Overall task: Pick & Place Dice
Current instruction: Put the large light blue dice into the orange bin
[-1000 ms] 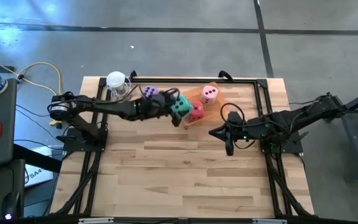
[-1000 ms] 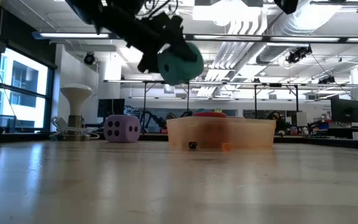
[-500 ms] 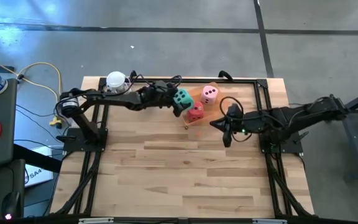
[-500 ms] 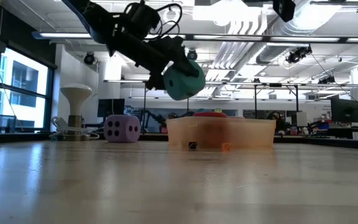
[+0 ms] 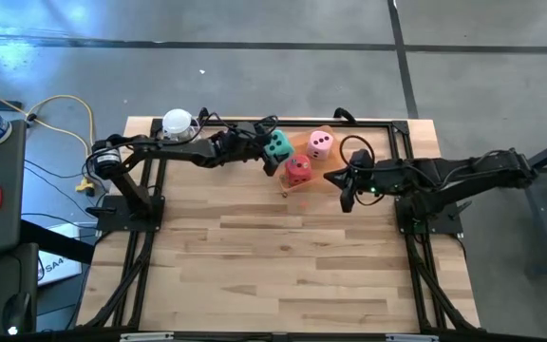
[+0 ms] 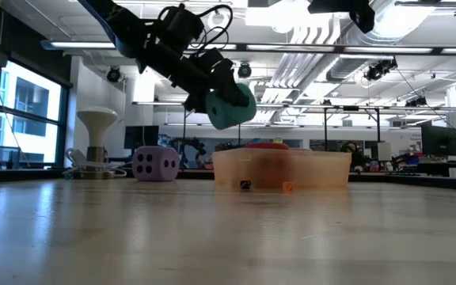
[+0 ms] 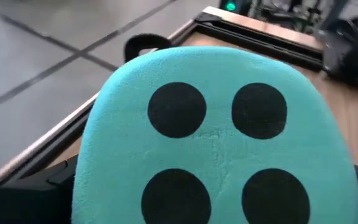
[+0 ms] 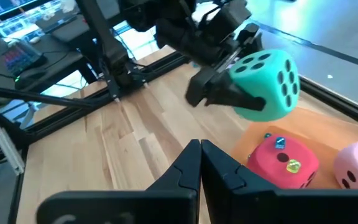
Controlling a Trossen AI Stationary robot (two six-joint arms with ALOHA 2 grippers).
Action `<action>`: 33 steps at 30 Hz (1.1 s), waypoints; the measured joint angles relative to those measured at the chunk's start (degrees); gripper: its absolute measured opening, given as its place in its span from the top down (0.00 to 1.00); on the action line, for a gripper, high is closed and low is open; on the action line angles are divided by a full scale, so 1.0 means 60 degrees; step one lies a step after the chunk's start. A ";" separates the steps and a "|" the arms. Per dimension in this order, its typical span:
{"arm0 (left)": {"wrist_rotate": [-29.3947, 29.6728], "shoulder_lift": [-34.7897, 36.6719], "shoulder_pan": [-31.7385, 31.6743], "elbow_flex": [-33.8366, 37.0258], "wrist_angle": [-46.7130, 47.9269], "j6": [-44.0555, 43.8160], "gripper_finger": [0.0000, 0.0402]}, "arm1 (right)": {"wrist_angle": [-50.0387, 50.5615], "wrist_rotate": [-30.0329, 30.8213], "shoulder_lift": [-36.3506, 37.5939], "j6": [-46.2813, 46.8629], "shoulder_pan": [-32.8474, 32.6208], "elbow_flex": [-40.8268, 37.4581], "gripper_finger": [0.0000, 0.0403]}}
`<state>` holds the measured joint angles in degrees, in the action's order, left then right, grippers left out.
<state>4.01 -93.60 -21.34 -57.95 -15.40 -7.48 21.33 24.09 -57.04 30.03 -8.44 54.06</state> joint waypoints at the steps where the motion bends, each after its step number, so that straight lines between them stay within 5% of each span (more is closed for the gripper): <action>1: -0.0116 0.0000 0.0001 0.0000 -0.0016 0.0158 0.03 | -0.0002 0.0004 0.0000 0.0003 0.0063 0.0000 0.99; 19: 0.0289 -0.0018 -0.0145 0.0004 0.0994 0.1036 0.00 | -0.0178 -0.0056 -0.0277 0.0059 0.0666 -0.0003 0.99; 33: 0.0644 -0.1343 0.0089 -0.0008 -0.0442 0.1088 0.00 | -0.0210 -0.0359 -0.0342 0.0060 0.0658 -0.0004 0.99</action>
<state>7.88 -101.66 -20.81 -58.00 -18.06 -0.96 20.07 21.93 -59.09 30.39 -4.49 54.04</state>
